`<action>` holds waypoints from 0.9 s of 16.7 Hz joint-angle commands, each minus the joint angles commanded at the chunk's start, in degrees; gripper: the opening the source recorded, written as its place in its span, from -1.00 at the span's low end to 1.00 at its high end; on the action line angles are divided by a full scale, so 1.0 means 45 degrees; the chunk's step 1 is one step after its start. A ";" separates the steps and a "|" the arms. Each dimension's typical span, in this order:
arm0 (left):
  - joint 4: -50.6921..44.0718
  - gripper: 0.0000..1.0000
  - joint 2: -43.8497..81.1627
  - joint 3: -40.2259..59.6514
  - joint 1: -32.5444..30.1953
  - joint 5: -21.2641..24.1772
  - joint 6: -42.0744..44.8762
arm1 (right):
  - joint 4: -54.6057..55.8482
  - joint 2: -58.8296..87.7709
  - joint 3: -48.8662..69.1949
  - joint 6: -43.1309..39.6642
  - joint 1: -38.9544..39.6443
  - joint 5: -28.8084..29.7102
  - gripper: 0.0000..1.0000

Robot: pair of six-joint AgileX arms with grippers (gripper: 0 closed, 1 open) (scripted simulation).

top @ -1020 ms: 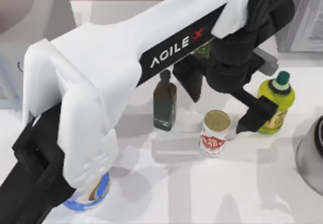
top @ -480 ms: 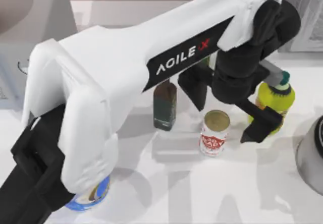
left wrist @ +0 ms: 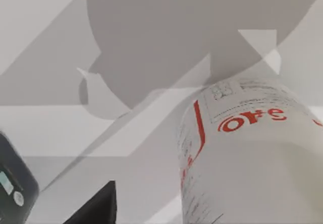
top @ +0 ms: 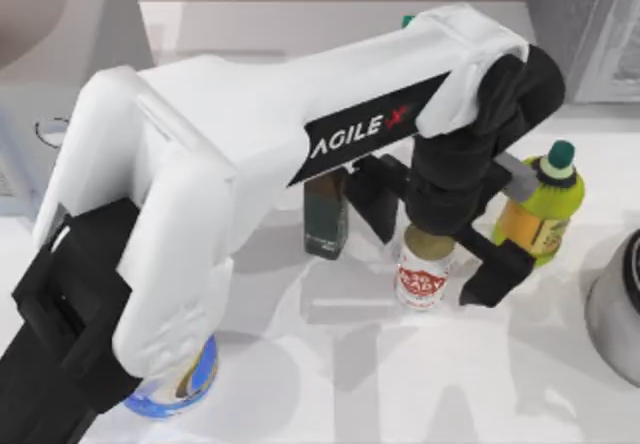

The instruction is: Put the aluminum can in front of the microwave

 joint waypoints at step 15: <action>0.0000 -0.81 0.0000 0.0000 0.0000 0.0000 0.0000 | 0.0000 0.0000 0.0000 0.0000 0.0000 0.0000 1.00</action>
